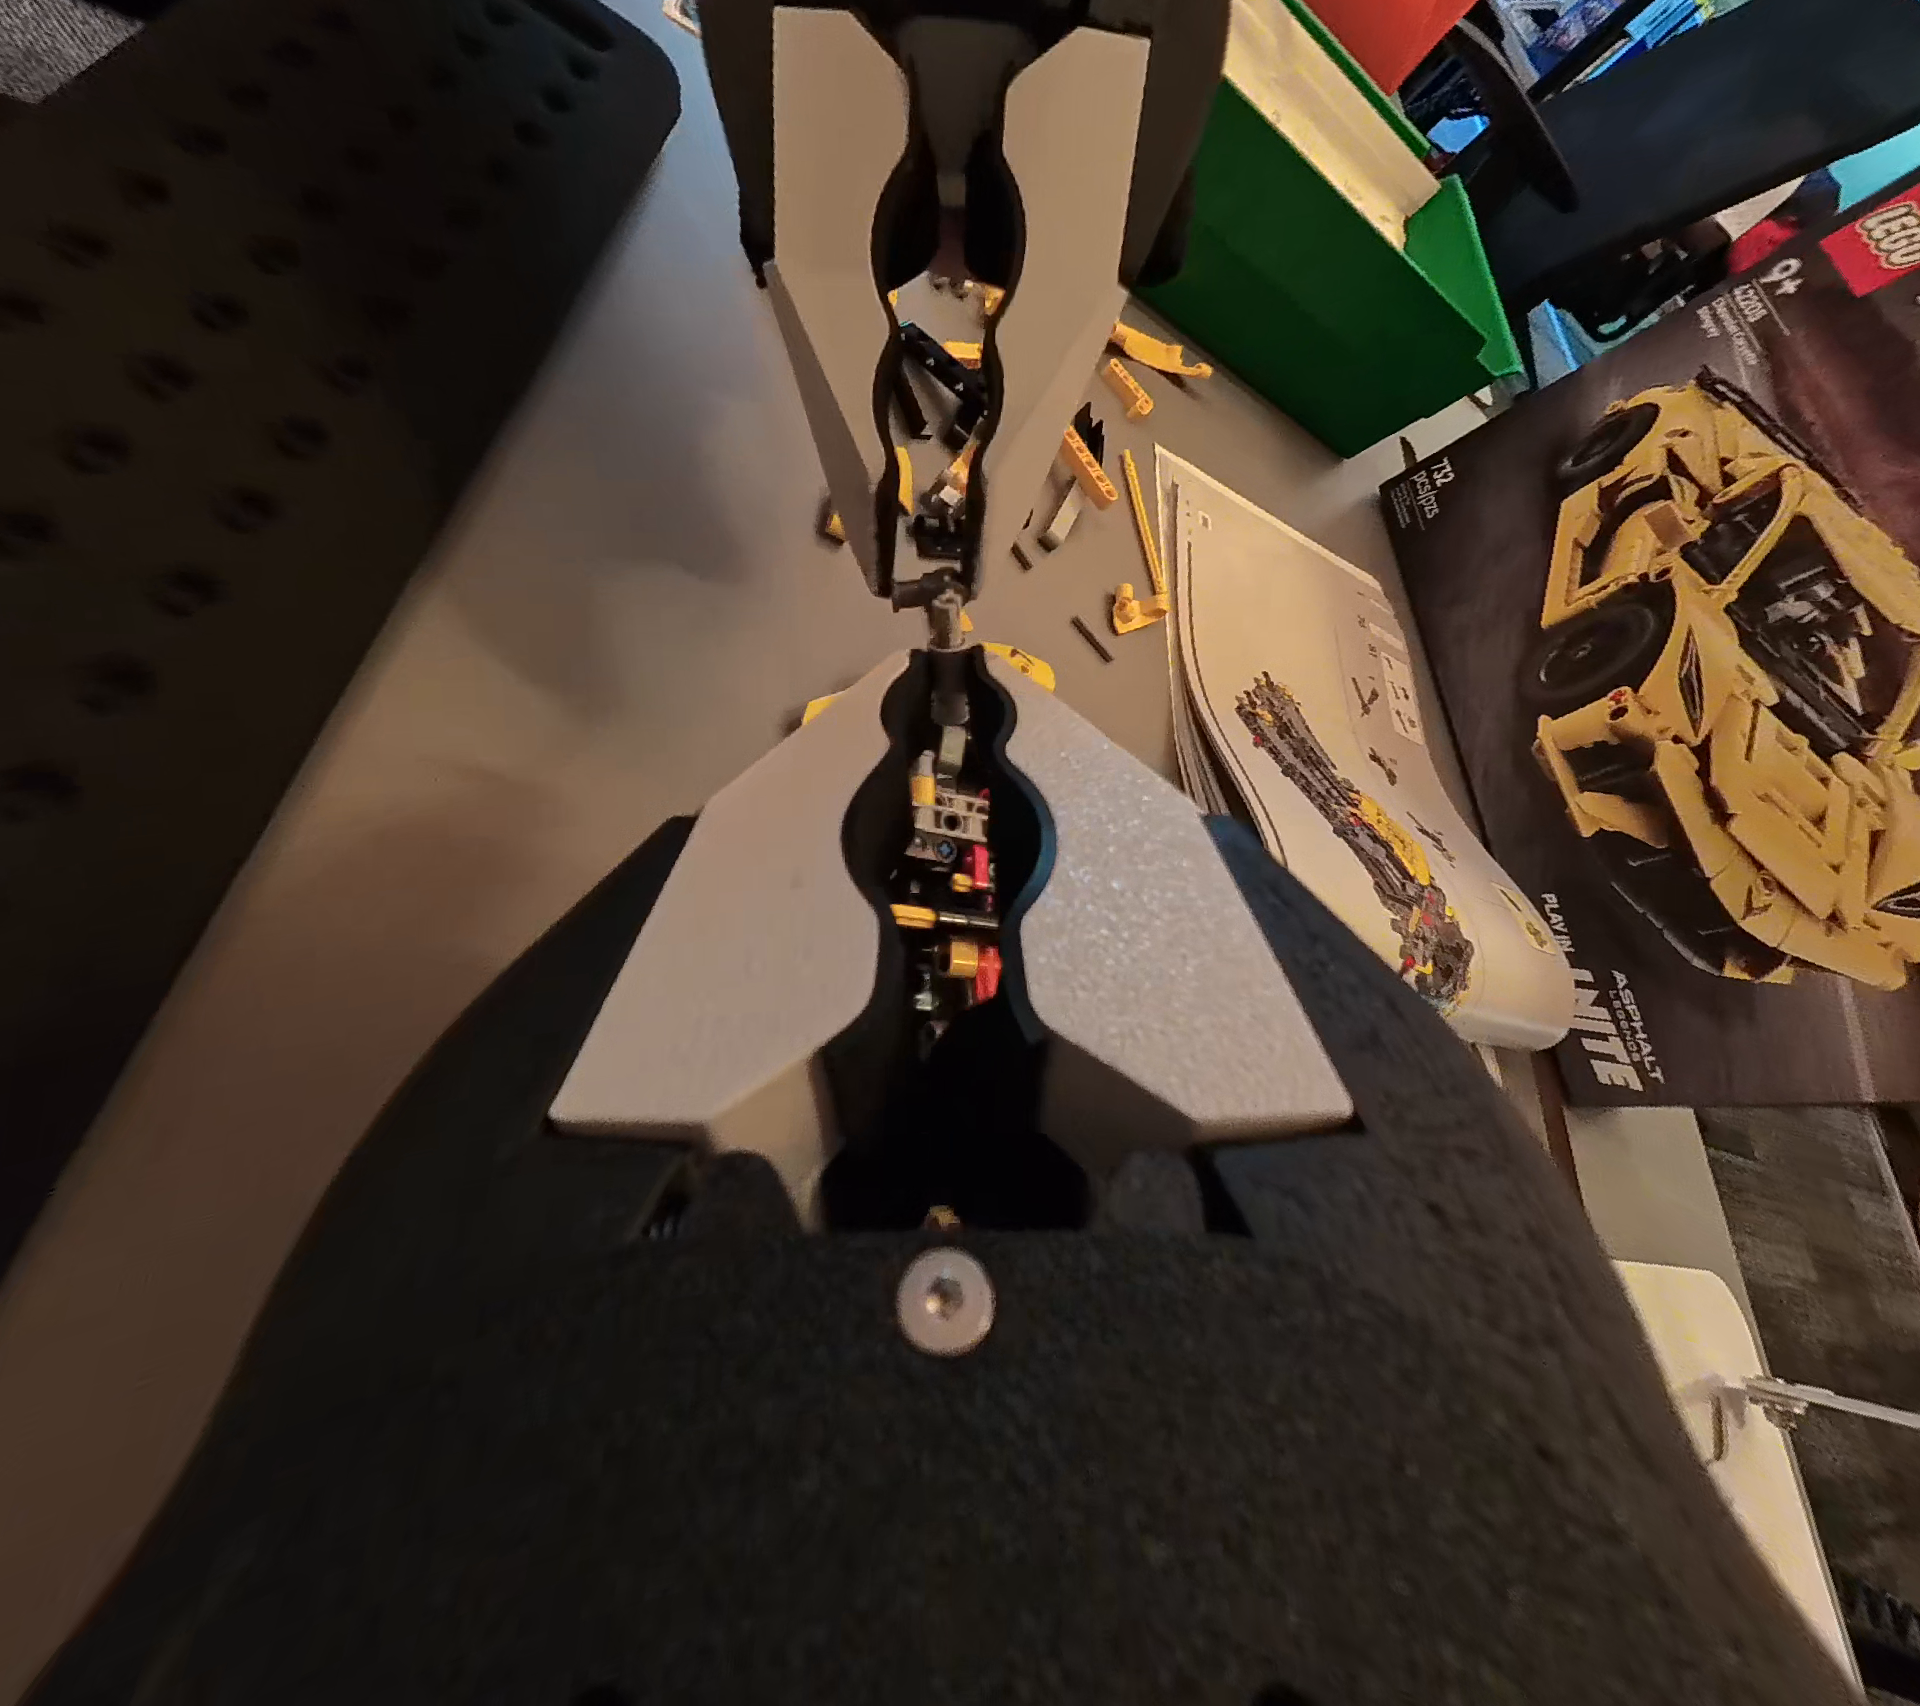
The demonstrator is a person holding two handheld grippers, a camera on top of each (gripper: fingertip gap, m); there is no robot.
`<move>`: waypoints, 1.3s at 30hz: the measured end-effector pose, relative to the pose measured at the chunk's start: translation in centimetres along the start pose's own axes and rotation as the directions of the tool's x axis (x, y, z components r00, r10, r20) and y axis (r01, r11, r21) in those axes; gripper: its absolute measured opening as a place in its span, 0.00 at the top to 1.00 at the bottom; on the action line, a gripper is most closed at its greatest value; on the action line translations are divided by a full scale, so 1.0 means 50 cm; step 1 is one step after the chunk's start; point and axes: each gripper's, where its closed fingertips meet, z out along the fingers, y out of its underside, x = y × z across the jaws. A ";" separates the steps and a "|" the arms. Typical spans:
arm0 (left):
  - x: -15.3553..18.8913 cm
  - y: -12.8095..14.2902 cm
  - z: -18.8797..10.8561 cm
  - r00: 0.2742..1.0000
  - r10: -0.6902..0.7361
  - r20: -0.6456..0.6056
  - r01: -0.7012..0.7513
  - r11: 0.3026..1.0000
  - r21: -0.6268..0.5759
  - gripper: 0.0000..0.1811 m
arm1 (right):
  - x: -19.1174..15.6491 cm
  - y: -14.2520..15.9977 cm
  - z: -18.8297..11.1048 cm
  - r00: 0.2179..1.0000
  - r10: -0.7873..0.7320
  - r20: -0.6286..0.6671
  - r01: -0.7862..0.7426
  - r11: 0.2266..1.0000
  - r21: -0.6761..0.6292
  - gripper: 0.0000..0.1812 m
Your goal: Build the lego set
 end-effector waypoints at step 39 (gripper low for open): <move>-0.028 -0.055 -0.052 0.338 -0.693 -0.636 0.941 0.241 0.238 0.92 | 0.005 -0.045 -0.027 0.996 0.032 -0.087 -0.014 0.980 0.197 0.97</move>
